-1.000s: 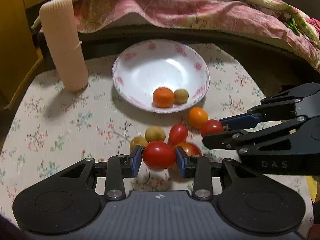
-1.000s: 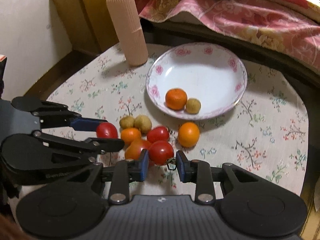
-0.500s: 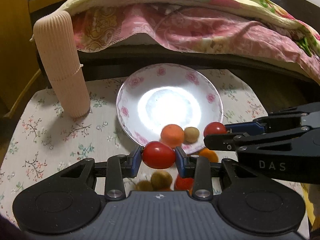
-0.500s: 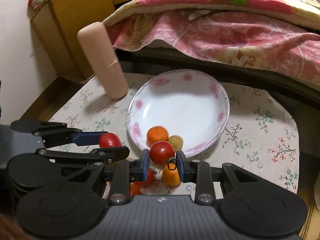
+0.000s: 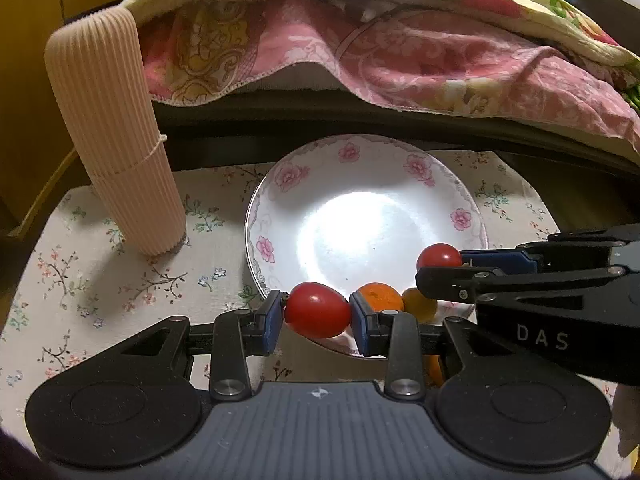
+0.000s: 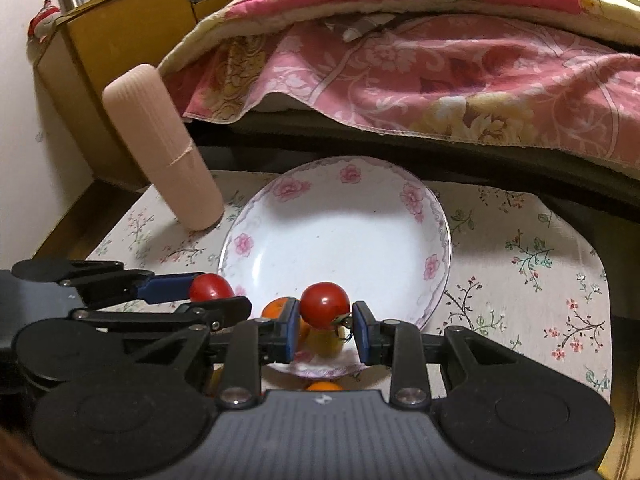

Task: Organize fruits
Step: 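Carry both held tomatoes up and over the white plate, then open the left gripper over the plate while the right gripper releases its tomato, then withdraw both open grippers from the plate toward the remaining fruit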

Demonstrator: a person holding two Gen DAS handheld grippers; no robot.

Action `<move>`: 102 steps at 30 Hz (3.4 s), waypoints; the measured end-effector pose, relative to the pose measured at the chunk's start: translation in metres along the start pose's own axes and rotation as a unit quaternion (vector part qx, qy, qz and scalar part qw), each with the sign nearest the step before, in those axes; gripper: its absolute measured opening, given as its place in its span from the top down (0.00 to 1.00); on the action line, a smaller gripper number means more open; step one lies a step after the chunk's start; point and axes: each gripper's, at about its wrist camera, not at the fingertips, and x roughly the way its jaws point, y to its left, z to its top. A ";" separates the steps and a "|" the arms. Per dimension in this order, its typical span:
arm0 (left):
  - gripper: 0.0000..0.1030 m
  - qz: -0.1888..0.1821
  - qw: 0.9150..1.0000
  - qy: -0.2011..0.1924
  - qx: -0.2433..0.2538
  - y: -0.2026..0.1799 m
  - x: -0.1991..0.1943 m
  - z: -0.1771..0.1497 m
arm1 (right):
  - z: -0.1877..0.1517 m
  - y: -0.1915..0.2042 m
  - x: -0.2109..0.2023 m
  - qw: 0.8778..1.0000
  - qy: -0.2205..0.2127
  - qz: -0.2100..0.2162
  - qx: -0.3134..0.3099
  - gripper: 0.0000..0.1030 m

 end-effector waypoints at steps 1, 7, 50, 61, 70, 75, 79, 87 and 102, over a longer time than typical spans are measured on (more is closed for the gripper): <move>0.59 -0.001 1.000 0.001 -0.001 0.001 0.002 0.000 | 0.000 0.000 0.002 1.000 0.000 -0.001 0.001 0.57; 0.59 0.004 1.000 0.003 -0.002 0.001 0.008 0.000 | -0.001 -0.004 0.009 1.000 -0.001 -0.007 0.006 0.57; 0.42 0.018 1.000 -0.019 -0.014 0.007 -0.006 0.002 | 0.002 -0.004 0.000 1.000 -0.023 -0.019 0.008 0.51; 0.39 0.025 0.999 -0.022 -0.008 0.005 -0.012 -0.001 | 0.002 0.000 -0.007 1.000 -0.023 -0.020 0.005 0.51; 0.39 0.027 0.999 -0.025 -0.005 0.005 -0.021 -0.003 | 0.000 0.006 -0.016 1.000 -0.026 -0.013 0.004 0.51; 0.39 0.029 0.999 -0.025 -0.002 0.004 -0.023 -0.005 | -0.002 0.010 -0.022 1.000 -0.026 -0.010 0.001 0.51; 0.39 0.032 0.999 -0.023 0.005 0.001 -0.025 -0.007 | -0.004 0.011 -0.023 1.000 -0.022 -0.009 -0.001 0.51; 0.40 0.030 0.999 -0.019 0.010 -0.002 -0.030 -0.012 | -0.009 0.013 -0.028 1.000 -0.017 -0.011 -0.005 0.51; 0.40 0.011 1.000 0.006 0.026 -0.012 -0.042 -0.029 | -0.029 0.016 -0.044 1.000 0.007 0.013 -0.005 0.51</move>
